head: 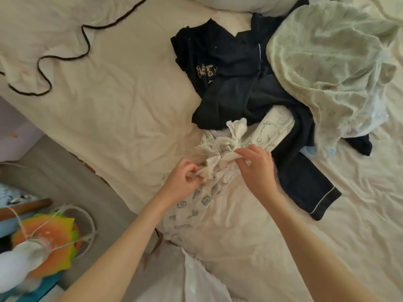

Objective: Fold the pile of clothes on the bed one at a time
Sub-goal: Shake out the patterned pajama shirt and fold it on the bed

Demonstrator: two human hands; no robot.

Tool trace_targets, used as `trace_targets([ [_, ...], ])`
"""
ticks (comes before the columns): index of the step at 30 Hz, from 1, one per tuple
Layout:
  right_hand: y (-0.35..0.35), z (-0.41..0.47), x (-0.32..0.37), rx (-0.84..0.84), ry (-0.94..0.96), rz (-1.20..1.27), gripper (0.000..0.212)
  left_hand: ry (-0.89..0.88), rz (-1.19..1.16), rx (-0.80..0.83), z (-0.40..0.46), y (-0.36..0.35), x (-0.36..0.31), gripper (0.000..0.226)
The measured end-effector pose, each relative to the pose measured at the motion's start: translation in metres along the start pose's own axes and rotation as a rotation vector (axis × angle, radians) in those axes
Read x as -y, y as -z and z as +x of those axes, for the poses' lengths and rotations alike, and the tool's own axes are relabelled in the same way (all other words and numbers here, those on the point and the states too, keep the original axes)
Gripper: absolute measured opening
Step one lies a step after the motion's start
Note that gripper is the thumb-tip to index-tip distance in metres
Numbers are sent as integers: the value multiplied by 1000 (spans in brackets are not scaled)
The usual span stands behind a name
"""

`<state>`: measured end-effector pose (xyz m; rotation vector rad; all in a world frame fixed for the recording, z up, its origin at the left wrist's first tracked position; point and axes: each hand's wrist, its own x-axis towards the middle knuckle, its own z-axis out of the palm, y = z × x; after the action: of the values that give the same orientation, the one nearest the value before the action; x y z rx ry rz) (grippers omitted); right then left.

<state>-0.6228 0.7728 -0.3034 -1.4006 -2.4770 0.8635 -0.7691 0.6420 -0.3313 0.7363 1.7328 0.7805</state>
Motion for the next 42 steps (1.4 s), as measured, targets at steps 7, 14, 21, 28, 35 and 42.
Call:
trace_targets([
  [7, 26, -35, 78, 18, 58, 212, 16, 161, -712, 143, -51, 28, -44, 44],
  [14, 24, -94, 128, 154, 21, 385, 20, 414, -966, 8, -103, 45, -48, 9],
  [21, 10, -95, 146, 536, -317, 408, 20, 324, -1006, -175, -156, 49, -21, 17],
  [28, -3, -98, 137, 353, -944, 668, 38, 204, -784, -14, -187, 35, -4, 22],
  [35, 19, -124, 127, -61, -888, 880, 8, 304, -343, 68, -180, 49, -4, 17],
  [42, 77, -142, 126, -99, -395, 547, 20, -28, 38, -111, -139, 46, -57, 48],
])
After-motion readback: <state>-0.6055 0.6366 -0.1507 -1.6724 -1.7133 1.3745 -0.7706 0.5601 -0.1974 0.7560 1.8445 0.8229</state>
